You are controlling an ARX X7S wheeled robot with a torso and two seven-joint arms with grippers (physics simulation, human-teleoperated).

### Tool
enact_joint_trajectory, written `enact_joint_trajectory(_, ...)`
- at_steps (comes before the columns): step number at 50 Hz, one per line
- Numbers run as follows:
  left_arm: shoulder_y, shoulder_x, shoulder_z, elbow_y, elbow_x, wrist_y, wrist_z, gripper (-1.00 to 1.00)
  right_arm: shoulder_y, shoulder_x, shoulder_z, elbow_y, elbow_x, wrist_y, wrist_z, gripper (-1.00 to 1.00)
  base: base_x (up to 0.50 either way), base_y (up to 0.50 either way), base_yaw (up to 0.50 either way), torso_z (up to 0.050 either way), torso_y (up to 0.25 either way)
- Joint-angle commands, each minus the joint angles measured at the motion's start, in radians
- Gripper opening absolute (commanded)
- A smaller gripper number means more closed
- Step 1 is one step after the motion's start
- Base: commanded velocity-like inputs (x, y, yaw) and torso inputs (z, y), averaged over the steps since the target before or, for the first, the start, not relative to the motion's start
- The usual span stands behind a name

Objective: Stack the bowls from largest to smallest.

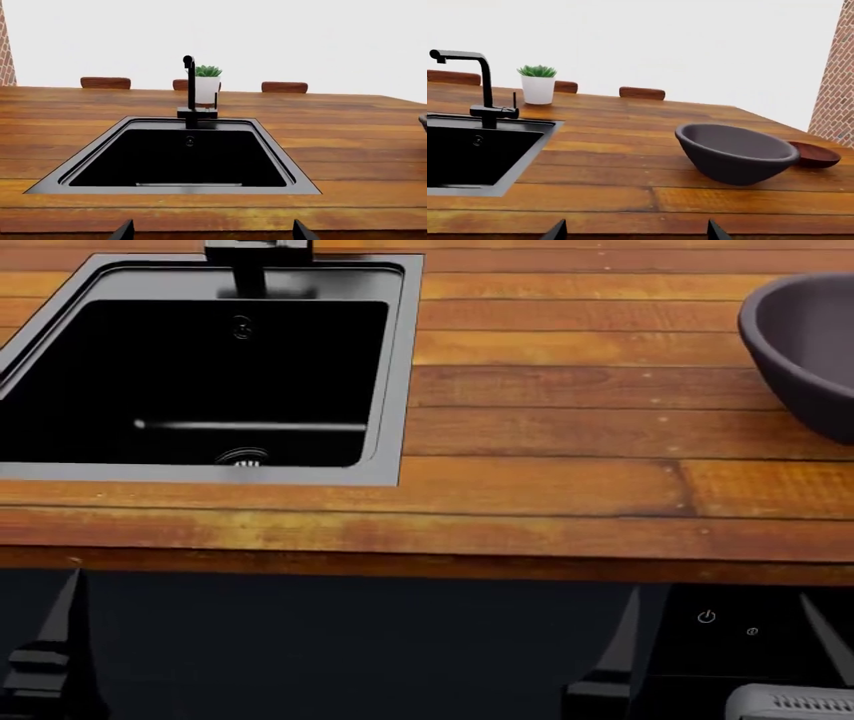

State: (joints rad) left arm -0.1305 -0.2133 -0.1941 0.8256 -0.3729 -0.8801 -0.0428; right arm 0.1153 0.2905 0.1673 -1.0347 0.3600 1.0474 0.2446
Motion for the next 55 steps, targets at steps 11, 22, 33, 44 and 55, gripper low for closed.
enact_joint_trajectory(11, 0.007, -0.003, -0.017, -0.013, -0.004, -0.003, 0.038, 1.00, -0.016, 0.021, 0.032, 0.004, 0.041, -0.031, 0.029, 1.00, 0.00, 0.00, 0.00, 0.050, 0.038)
enact_joint_trajectory(22, -0.025, -0.011, -0.047, -0.017, -0.030, -0.095, 0.003, 1.00, -0.023, 0.033, 0.047, 0.011, 0.062, -0.049, 0.043, 1.00, 0.00, 0.00, 0.00, 0.048, 0.036)
enact_joint_trajectory(33, -0.023, -0.030, -0.051, 0.013, -0.024, -0.079, -0.005, 1.00, -0.028, 0.037, 0.069, 0.011, 0.093, -0.067, 0.064, 1.00, 0.03, 0.43, 0.00, 0.000, 0.000)
enact_joint_trajectory(44, -0.034, -0.036, -0.067, 0.020, -0.039, -0.101, -0.018, 1.00, -0.025, 0.053, 0.060, 0.005, 0.117, -0.063, 0.087, 1.00, 0.04, 0.50, 0.00, 0.000, 0.000)
enact_joint_trajectory(55, -0.030, -0.042, -0.071, 0.021, -0.043, -0.095, -0.022, 1.00, -0.039, 0.068, 0.036, 0.023, 0.118, -0.099, 0.100, 1.00, 0.04, 0.50, 0.00, 0.000, 0.000)
